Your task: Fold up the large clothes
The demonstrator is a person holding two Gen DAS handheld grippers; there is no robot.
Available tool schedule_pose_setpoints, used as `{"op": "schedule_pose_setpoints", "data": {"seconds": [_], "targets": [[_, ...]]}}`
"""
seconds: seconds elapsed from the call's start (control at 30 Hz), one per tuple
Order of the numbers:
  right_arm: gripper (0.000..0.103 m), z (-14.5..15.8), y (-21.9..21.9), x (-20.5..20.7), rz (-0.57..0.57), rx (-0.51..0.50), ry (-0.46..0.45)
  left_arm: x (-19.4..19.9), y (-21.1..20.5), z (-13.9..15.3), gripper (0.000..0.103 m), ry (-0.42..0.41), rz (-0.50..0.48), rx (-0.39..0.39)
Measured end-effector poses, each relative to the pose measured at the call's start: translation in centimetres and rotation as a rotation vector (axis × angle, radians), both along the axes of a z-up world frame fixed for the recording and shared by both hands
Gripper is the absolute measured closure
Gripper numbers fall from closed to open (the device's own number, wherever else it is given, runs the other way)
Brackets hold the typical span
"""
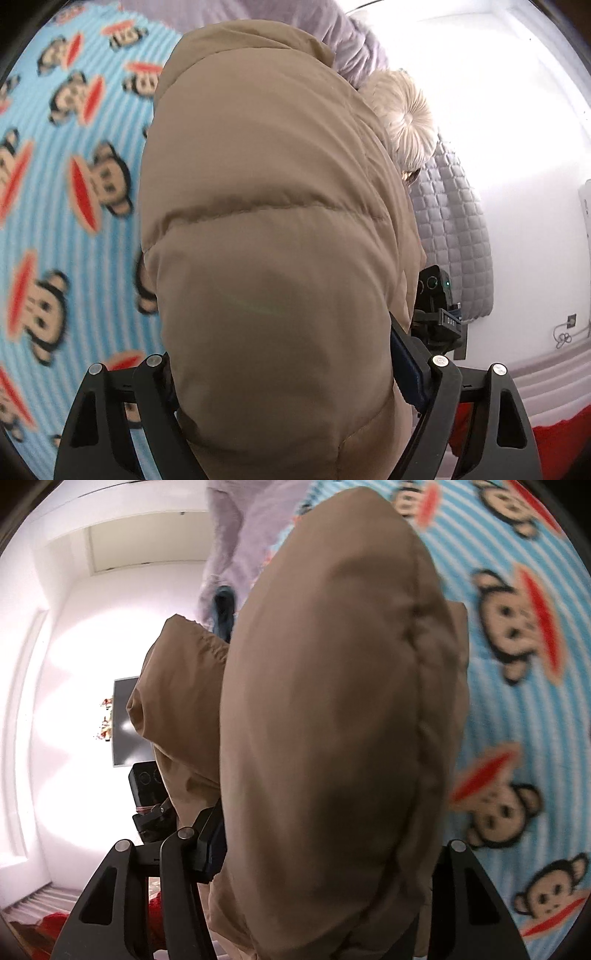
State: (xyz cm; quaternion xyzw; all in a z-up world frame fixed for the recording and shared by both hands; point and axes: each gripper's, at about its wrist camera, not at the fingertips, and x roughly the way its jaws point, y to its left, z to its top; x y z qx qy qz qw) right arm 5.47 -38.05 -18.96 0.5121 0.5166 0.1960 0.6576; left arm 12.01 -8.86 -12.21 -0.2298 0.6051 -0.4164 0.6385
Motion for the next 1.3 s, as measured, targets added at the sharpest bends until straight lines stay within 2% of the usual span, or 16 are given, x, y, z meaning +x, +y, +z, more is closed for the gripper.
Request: {"op": "schedule_pose_setpoints", "data": {"seconds": [0.17, 0.3, 0.43, 0.53, 0.57, 0.63, 0.7, 0.77, 0.83, 0.87, 0.97, 1.0, 1.07, 1.13, 1.2, 1.3], "targets": [[0.043, 1.4, 4.3, 3.2, 0.026, 0.010, -0.060, 3.6, 4.5, 2.8, 0.017, -0.079, 0.024, 0.025], [0.043, 1.1, 7.8, 5.9, 0.056, 0.015, -0.078, 6.9, 8.3, 2.7, 0.017, -0.106, 0.068, 0.066], [0.043, -1.2, 11.7, 10.5, 0.082, -0.014, -0.049, 10.1, 11.2, -0.6, 0.017, -0.078, 0.130, 0.155], [0.043, -4.5, 13.7, 12.6, 0.097, -0.072, 0.020, 11.5, 12.2, -5.1, 0.014, -0.018, 0.163, 0.238], [0.042, -6.1, 14.2, 13.1, 0.104, -0.096, 0.055, 11.4, 12.4, -6.1, 0.012, -0.007, 0.171, 0.240], [0.031, -7.7, 14.4, 13.5, 0.100, -0.101, 0.086, 11.5, 13.0, -7.3, 0.005, 0.003, 0.194, 0.227], [0.023, -9.2, 14.4, 13.6, 0.087, -0.096, 0.133, 11.4, 13.3, -7.8, 0.005, 0.005, 0.202, 0.226], [0.022, -9.9, 14.5, 13.5, 0.082, -0.104, 0.161, 10.5, 14.4, -8.0, 0.005, -0.007, 0.206, 0.262], [0.022, -9.3, 14.1, 13.3, 0.083, -0.136, 0.171, 9.3, 14.3, -6.6, 0.006, -0.065, 0.203, 0.329], [0.022, -8.3, 14.1, 13.1, 0.092, -0.188, 0.167, 8.9, 14.1, -5.2, 0.007, -0.118, 0.196, 0.382], [0.022, -4.6, 14.5, 12.9, 0.113, -0.343, 0.139, 8.0, 14.1, -2.0, 0.024, -0.214, 0.195, 0.462], [0.023, -3.1, 14.2, 12.3, 0.118, -0.407, 0.120, 8.2, 14.4, -1.2, 0.033, -0.235, 0.200, 0.469], [0.040, -0.4, 13.5, 11.0, 0.112, -0.515, 0.075, 8.5, 14.9, 0.5, 0.046, -0.294, 0.213, 0.481], [0.069, 2.0, 13.0, 9.5, 0.100, -0.587, 0.027, 9.2, 15.6, 2.0, 0.050, -0.354, 0.226, 0.476], [0.076, 4.0, 12.8, 8.8, 0.081, -0.610, -0.017, 10.1, 13.6, 3.3, 0.050, -0.408, 0.239, 0.469], [0.076, 6.2, 14.0, 8.1, 0.090, -0.598, -0.084, 11.1, 10.1, 3.2, 0.050, -0.442, 0.204, 0.493]]}}
